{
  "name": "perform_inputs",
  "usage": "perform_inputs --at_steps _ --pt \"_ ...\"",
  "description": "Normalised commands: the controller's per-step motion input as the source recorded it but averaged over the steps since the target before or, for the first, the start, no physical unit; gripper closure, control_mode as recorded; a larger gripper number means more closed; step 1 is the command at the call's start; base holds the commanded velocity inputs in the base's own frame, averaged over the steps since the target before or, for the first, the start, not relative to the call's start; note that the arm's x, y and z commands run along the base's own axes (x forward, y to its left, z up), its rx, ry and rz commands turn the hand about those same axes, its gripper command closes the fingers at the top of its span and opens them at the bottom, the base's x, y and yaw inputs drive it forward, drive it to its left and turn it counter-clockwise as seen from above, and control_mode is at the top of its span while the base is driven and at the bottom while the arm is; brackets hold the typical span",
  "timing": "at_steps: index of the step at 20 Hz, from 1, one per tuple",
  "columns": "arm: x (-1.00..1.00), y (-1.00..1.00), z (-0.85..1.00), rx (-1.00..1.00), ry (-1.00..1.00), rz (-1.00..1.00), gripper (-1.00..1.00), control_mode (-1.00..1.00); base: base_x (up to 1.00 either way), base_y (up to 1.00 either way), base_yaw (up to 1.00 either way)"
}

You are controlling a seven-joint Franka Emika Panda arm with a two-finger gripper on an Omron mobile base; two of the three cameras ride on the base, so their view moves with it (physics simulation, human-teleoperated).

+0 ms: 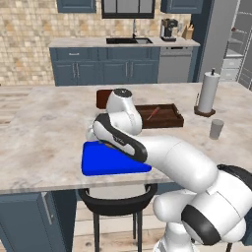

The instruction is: Take the donut and cake from the fridge and place them on the empty tray on the dining counter.

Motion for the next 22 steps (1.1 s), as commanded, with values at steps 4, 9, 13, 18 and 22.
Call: perform_inputs --at_steps 4,9,13,18,22 --pt "0.02 0.0 -0.51 0.0 0.07 0.0 1.0 -1.0 0.0 0.0 0.0" --pt "0.0 0.0 -0.41 0.0 0.03 0.0 1.0 -1.0 0.0 0.0 0.0" --pt "0.03 0.0 -0.29 0.0 -0.02 0.0 1.0 -1.0 0.0 0.0 0.0" --pt "0.24 0.0 -0.19 0.0 -0.22 0.03 1.0 -1.0 0.0 0.0 0.0" --pt "0.15 0.0 -0.32 0.0 -0.11 0.1 1.0 -1.0 0.0 0.0 0.0"
